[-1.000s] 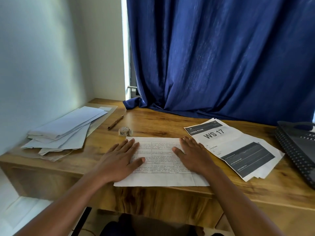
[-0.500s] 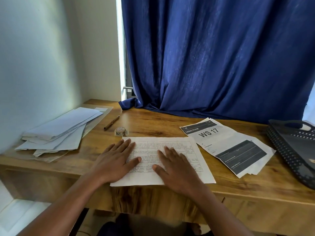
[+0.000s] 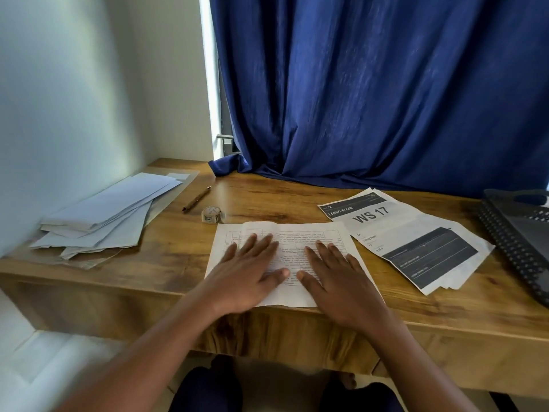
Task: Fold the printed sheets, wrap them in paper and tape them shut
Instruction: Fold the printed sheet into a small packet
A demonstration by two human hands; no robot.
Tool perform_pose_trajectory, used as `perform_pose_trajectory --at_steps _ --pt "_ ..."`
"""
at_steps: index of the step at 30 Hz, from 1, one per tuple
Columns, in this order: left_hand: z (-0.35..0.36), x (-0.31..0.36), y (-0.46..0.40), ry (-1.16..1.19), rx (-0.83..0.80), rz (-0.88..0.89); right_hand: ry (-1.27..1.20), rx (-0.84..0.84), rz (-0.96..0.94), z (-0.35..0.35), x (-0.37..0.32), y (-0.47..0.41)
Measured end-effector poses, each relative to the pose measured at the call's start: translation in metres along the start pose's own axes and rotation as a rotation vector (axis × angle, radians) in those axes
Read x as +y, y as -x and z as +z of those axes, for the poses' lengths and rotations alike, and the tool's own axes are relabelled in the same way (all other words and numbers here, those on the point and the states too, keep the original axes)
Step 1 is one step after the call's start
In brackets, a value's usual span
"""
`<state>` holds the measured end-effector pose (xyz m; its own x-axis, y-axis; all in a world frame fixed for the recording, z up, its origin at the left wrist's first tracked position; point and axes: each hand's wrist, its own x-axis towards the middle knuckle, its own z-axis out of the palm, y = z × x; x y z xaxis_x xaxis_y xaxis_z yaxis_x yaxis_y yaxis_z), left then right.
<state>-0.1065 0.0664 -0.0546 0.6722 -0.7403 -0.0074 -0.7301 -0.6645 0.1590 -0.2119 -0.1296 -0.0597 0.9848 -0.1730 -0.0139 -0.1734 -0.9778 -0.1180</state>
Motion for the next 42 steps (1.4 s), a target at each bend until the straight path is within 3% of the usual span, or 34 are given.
perform_pose_trajectory --at_steps 12,15,18,20,22,24,27,32,36,40,42 --pt "-0.007 -0.054 0.052 -0.003 -0.03 -0.055 -0.063 0.027 0.002 -0.002 0.001 0.003" --pt "-0.014 -0.062 0.069 -0.049 -0.071 -0.008 -0.113 0.194 0.006 -0.003 0.0 0.008" --pt "-0.015 -0.062 0.085 -0.177 -0.088 -0.01 -0.033 0.422 -0.124 -0.002 -0.001 0.017" --pt "-0.008 -0.065 0.089 -0.24 0.001 0.015 -0.036 0.444 -0.244 -0.004 -0.007 0.025" --pt "0.0 -0.068 0.088 -0.24 0.15 0.075 -0.051 0.308 -0.325 -0.007 -0.022 0.036" --pt "0.003 -0.066 0.087 -0.176 0.199 0.092 -0.012 0.2 -0.383 -0.002 -0.038 0.041" --pt "0.004 -0.059 0.085 -0.1 0.278 0.129 0.013 0.275 -0.434 0.015 -0.044 0.043" --pt "0.004 -0.049 0.086 0.054 0.441 0.239 -0.32 0.424 -0.4 0.018 -0.011 0.048" --pt "-0.006 -0.058 0.078 0.427 0.482 0.16 -0.754 0.263 -0.289 0.002 0.016 0.051" --pt "-0.021 -0.05 0.053 0.674 0.508 0.2 -1.015 0.186 -0.265 -0.023 0.027 0.046" --pt "-0.025 -0.042 0.036 0.8 0.564 0.121 -1.084 0.196 -0.209 -0.033 0.029 0.037"
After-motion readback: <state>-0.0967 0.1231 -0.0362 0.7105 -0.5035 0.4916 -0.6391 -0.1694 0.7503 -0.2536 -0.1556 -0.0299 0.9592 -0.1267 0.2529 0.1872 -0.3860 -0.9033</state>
